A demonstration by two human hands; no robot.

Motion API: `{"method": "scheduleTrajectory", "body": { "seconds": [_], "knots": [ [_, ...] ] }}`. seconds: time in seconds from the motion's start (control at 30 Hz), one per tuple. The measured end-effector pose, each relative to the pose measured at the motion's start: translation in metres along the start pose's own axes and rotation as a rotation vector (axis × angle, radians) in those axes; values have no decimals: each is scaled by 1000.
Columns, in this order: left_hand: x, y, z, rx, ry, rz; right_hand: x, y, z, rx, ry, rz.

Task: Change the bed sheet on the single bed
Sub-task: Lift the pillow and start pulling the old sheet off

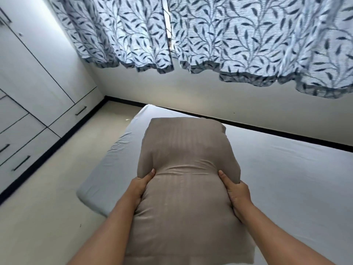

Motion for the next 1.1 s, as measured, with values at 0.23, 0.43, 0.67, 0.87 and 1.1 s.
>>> {"method": "scheduleTrajectory", "body": {
  "seconds": [0.23,0.43,0.67,0.87,1.1],
  "knots": [
    [181,102,57,52,-3,-44,47,-173,-55,-52,23,84],
    [325,157,103,132,-75,-93,104,-294,-84,-62,28,76],
    [448,184,122,266,-194,-49,164,-377,-78,-181,-1,-1],
    [500,198,70,298,-134,-119,187,-423,-16,-467,-170,-223],
    [489,208,9,553,6,87,175,-421,8,-549,-279,-117]
  ]
}}
Point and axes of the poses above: each hand's wrist, its own x-axis towards the middle knuckle, its own y-axis out of the back of the hand, z = x × y, the point moved 3 cm from there along x, towards the middle knuckle, and after that the axes turned 9 degrees about -x, right-handed, at the moved point
